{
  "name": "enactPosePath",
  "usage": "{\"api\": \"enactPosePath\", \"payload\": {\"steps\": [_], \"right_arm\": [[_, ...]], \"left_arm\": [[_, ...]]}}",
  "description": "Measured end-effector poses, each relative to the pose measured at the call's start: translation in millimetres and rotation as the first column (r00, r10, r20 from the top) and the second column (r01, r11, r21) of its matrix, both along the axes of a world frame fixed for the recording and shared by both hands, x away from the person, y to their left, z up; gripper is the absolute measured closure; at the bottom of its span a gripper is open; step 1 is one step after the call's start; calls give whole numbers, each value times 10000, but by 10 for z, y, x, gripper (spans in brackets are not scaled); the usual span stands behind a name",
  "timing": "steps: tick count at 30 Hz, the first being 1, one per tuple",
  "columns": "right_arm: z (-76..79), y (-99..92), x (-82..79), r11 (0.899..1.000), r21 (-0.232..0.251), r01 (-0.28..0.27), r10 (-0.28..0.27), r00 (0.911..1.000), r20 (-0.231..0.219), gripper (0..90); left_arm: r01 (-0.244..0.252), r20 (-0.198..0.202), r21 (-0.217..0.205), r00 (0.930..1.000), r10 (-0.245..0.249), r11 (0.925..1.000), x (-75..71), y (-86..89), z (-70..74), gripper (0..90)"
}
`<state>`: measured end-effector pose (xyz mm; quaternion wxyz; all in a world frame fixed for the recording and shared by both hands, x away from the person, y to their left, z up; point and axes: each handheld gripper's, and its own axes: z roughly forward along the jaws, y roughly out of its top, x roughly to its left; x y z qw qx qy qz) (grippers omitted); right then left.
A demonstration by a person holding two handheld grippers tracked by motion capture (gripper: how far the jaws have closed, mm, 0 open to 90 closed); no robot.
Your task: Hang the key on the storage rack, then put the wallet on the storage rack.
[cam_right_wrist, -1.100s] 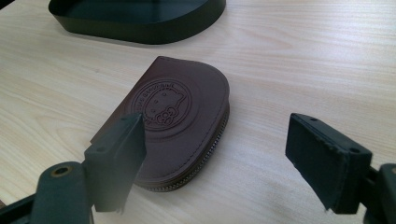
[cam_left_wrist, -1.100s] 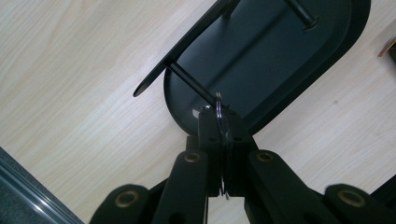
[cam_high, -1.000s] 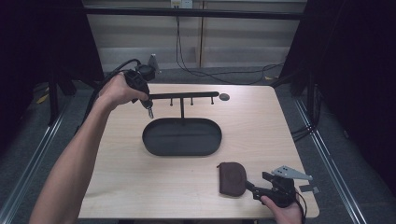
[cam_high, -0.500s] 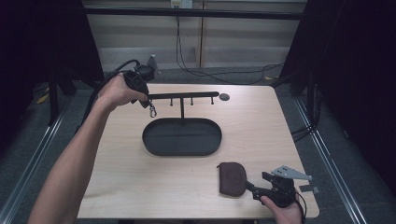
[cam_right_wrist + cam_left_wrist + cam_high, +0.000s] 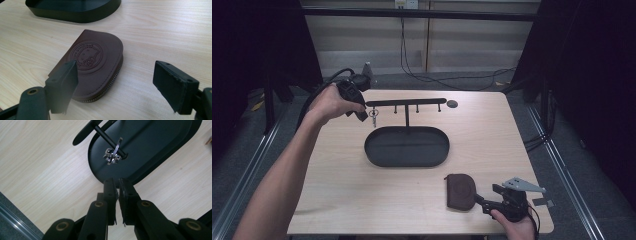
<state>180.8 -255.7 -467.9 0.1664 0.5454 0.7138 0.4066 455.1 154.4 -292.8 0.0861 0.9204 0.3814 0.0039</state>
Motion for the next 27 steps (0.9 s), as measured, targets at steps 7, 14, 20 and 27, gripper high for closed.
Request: {"api": "enactPosePath", "payload": {"steps": [7, 14, 20, 27], "right_arm": [[-6, 7, 25, 10000, -7, -19, 19, 10000, -53, 200], [-4, 5, 19, 10000, -25, -8, 8, 10000, -27, 200], [-5, 7, 20, 10000, -65, -9, 9, 10000, -42, 200], [-2, 4, 14, 10000, -53, 18, -19, 10000, -48, 201]], "left_arm": [[-119, 28, -424, 9999, 120, 9990, -92, 93, 8, 744], [-12, 425, -737, 9991, 44, 9973, -242, 176, 54, 619], [164, 764, -858, 9970, -99, 9962, -392, 236, 87, 484], [294, 942, -923, 9953, -207, 9953, -542, 295, 38, 457]]}}
